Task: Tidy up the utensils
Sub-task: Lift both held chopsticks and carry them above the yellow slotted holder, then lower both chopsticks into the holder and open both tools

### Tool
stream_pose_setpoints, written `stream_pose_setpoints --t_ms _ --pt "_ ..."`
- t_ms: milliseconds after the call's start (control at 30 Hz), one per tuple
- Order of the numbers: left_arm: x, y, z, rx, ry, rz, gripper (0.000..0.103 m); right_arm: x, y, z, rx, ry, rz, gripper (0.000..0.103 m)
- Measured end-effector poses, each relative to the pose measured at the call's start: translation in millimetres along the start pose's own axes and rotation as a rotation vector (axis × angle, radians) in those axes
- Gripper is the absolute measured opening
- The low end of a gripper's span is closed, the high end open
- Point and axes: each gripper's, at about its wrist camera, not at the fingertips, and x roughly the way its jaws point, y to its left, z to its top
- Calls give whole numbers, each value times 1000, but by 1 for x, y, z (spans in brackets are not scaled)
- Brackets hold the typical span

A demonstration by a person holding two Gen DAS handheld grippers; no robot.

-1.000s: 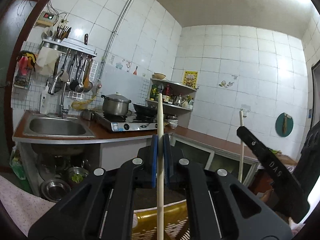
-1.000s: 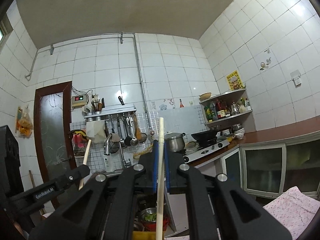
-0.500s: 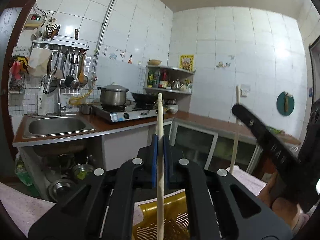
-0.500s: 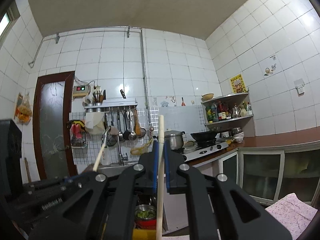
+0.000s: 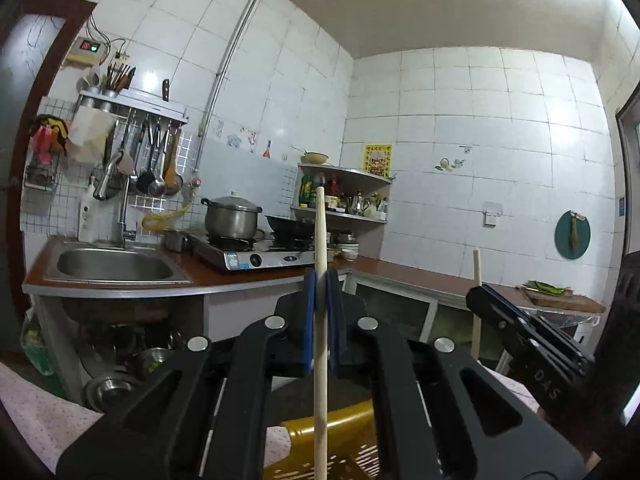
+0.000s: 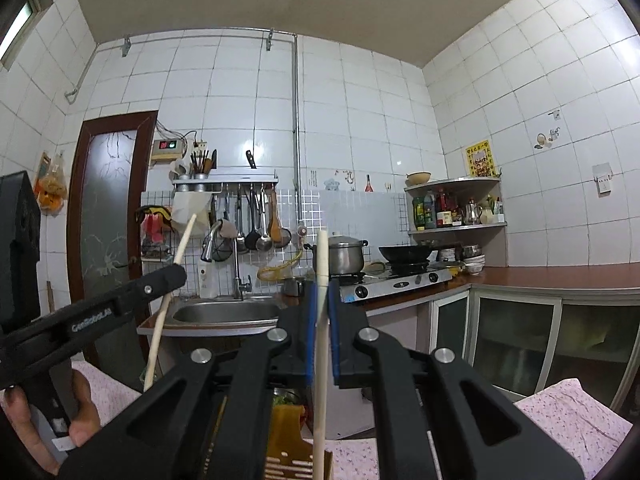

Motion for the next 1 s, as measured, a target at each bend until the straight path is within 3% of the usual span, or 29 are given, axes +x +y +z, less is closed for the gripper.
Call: stream_pose_setpoints --t_ms 400,700,1000 --pt "-12 -3 -27 58 26 26 5 -5 -2 -23 -11 50 13 6" --pt "-30 9 -44 15 122 33 5 -12 -4 -32 13 155 67 6" --pt "-45 9 -49 -20 261 92 5 -14 -4 -39 60 290 54 7"
